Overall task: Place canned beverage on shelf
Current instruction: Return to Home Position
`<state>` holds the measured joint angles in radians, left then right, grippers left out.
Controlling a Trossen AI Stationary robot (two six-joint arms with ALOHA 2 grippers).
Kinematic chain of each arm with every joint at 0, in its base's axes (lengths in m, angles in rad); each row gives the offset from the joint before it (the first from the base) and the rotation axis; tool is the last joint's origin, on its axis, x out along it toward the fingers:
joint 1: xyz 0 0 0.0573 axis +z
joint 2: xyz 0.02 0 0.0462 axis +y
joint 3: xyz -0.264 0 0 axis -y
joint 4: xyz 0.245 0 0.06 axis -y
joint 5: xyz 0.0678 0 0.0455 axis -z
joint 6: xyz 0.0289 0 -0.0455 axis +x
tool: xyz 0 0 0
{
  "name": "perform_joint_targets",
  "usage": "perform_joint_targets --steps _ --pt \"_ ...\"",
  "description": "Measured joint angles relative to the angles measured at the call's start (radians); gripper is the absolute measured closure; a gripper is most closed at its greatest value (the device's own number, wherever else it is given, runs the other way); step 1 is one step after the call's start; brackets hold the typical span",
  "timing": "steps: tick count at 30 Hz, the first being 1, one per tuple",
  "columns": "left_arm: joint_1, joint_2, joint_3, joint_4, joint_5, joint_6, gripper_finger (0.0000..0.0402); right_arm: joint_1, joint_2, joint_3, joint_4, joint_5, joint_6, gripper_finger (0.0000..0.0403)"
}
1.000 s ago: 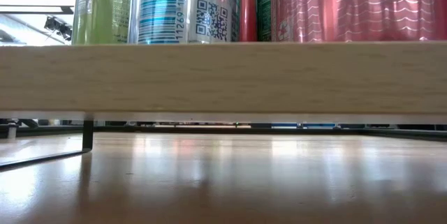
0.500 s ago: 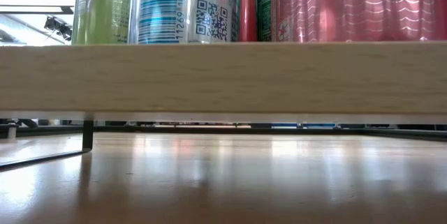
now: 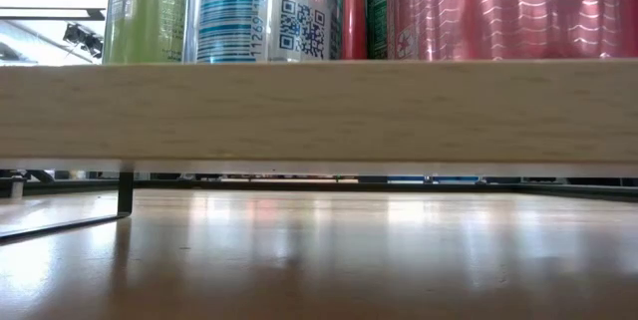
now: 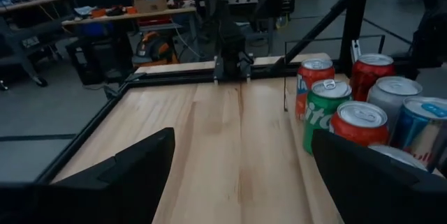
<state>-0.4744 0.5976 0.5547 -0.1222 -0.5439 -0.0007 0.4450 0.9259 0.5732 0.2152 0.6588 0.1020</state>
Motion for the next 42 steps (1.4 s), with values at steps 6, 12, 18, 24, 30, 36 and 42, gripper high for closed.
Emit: perform_joint_targets --steps 6,12,18,24,30,36,42 --pt "0.000 -0.105 -0.121 0.001 0.000 -0.037 0.0054 -0.003 -0.080 -0.128 0.109 -0.008 0.007 0.0054" --pt "0.001 -0.202 -0.206 0.025 -0.001 -0.033 0.0054 -0.005 -0.231 -0.231 0.109 0.027 0.044 0.0054" --pt "0.001 -0.305 -0.277 0.025 -0.003 -0.002 0.0054 -0.028 -0.338 -0.334 0.159 0.052 0.071 0.0054" --pt "0.001 -0.413 -0.352 0.020 -0.038 0.056 0.0054 -0.097 -0.374 -0.429 0.291 0.033 0.064 0.0054" --pt "0.001 -0.498 -0.387 0.002 -0.115 0.101 0.0054 -0.210 -0.370 -0.482 0.327 -0.080 0.170 0.0054" --pt "0.002 -0.528 -0.387 -0.019 -0.160 0.098 0.0054 -0.324 -0.361 -0.525 0.375 -0.171 0.228 0.0054" --pt "0.003 -0.528 -0.457 0.059 -0.178 0.037 0.0054 -0.469 -0.362 -0.532 0.467 -0.356 0.199 0.0054"
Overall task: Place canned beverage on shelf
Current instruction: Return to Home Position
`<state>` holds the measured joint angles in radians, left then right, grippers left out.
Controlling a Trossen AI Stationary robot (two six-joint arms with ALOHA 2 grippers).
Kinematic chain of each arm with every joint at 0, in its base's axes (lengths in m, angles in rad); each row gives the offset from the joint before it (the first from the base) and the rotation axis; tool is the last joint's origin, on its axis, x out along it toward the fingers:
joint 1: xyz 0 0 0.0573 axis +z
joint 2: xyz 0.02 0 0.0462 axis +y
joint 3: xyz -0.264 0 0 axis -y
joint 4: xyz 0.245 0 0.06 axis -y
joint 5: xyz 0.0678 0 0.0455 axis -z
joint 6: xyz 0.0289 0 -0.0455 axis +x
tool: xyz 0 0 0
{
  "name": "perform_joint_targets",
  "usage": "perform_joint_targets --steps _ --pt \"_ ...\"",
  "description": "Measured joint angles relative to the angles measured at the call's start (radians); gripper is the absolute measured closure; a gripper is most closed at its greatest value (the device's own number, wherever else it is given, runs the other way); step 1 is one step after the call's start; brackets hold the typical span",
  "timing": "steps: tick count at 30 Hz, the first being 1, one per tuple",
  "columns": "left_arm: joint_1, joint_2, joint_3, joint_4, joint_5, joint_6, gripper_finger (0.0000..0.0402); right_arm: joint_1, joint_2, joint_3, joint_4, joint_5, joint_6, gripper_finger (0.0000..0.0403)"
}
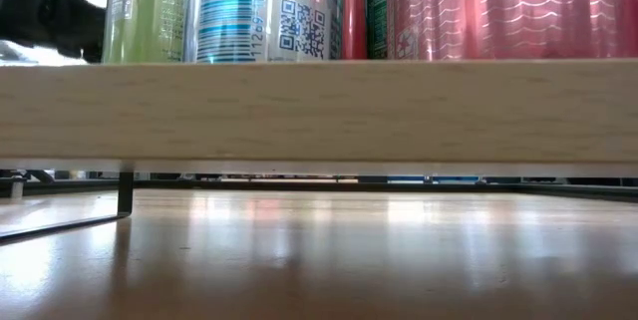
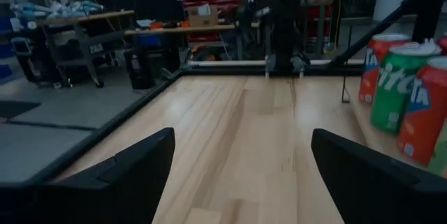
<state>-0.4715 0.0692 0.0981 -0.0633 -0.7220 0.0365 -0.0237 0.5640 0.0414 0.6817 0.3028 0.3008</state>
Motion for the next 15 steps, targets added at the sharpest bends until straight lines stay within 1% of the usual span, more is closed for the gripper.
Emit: perform_joint_targets --steps 3,7,9,11,15 --pt "0.007 0.000 -0.039 0.022 -0.008 -0.032 0.0054 -0.057 -0.001 0.000 0.014 -0.100 -0.013 0.0054" --pt "0.009 -0.001 -0.047 0.020 -0.009 -0.073 0.0054 -0.114 -0.027 0.000 0.014 -0.234 -0.007 0.0055" --pt "0.003 -0.007 -0.047 0.018 -0.009 -0.076 0.0054 -0.129 -0.055 0.000 0.013 -0.278 -0.006 0.0055" --pt "-0.006 -0.015 -0.047 0.017 0.010 -0.076 0.0054 -0.139 -0.081 0.000 0.009 -0.278 -0.007 0.0055" --pt "-0.017 -0.033 -0.050 0.021 0.100 -0.079 0.0054 -0.145 -0.100 0.000 0.006 -0.201 -0.008 0.0055"
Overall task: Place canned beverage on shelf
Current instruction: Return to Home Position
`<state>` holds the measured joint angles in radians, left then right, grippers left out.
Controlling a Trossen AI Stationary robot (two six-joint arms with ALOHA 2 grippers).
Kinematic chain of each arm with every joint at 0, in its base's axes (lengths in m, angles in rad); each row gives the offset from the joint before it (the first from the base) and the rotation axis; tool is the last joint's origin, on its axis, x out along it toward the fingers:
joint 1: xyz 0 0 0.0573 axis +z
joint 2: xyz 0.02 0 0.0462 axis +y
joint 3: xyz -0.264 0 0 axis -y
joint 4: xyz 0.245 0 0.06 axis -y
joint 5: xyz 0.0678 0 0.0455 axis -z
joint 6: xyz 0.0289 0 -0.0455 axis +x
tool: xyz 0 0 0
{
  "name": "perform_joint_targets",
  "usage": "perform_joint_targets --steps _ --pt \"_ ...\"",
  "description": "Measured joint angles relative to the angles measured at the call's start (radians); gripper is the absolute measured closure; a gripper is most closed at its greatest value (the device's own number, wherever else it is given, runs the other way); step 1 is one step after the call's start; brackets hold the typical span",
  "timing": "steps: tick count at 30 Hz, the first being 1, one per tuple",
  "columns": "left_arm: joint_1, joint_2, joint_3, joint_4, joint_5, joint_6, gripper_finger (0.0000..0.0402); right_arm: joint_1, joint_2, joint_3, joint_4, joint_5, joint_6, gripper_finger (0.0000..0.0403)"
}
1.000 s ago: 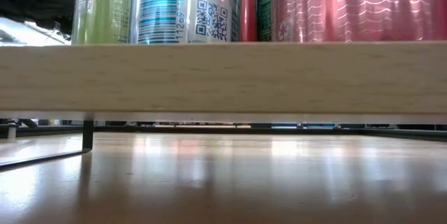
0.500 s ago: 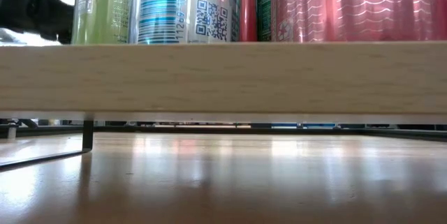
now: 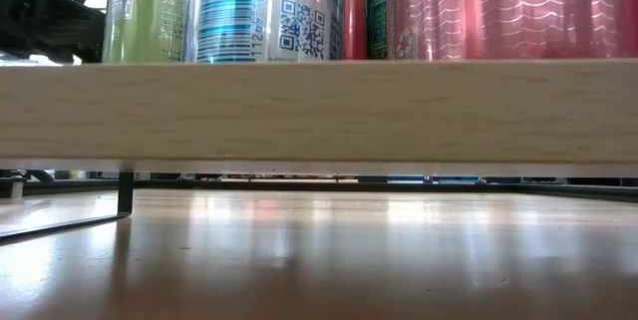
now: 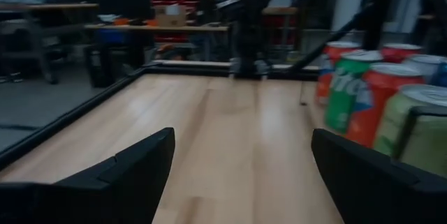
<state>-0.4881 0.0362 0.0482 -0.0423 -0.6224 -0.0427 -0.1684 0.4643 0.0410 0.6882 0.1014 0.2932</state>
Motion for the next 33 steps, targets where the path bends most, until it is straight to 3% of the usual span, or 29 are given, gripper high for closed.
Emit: perform_joint_targets --steps 9,33 --pt "0.000 0.030 -0.017 0.044 0.044 -0.082 0.0054 0.000 0.000 0.000 -0.001 0.052 -0.014 0.0055" --pt "0.000 0.029 -0.017 0.042 0.044 -0.074 0.0054 0.000 0.000 0.000 -0.001 0.054 -0.015 0.0055"
